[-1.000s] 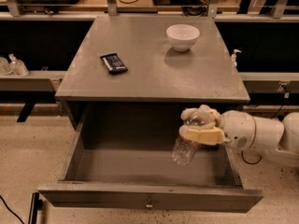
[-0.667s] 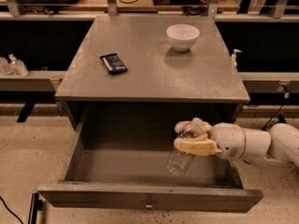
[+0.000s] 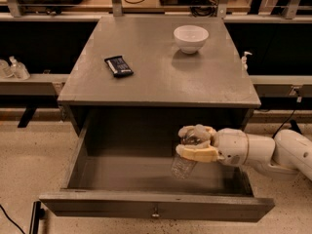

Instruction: Place water bottle into top drawer

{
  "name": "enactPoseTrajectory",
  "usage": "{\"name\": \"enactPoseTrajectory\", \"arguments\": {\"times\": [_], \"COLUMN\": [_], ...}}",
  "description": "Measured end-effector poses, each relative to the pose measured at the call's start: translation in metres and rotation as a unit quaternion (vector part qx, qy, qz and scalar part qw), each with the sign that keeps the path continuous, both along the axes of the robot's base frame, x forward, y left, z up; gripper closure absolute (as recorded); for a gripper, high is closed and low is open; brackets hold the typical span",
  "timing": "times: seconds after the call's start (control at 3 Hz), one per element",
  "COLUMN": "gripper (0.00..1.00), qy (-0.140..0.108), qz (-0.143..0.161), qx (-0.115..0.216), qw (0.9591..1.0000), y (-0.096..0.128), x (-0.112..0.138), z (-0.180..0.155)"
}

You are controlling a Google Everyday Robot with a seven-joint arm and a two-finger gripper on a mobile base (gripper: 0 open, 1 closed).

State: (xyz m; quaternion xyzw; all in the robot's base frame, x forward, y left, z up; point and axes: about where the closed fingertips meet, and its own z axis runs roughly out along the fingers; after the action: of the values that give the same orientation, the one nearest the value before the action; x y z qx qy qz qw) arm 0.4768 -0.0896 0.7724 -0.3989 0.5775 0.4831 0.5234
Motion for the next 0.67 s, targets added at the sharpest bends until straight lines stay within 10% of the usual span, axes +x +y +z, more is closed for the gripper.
{"name": "enactPoseTrajectory", "arguments": {"times": [0.67], "gripper": [1.0], "qy": [-0.036], "qz": [-0.013], "qx": [-0.043], "qw": [0.9983], "y": [0.006], "x": [0.018], "z": [-0.027]}}
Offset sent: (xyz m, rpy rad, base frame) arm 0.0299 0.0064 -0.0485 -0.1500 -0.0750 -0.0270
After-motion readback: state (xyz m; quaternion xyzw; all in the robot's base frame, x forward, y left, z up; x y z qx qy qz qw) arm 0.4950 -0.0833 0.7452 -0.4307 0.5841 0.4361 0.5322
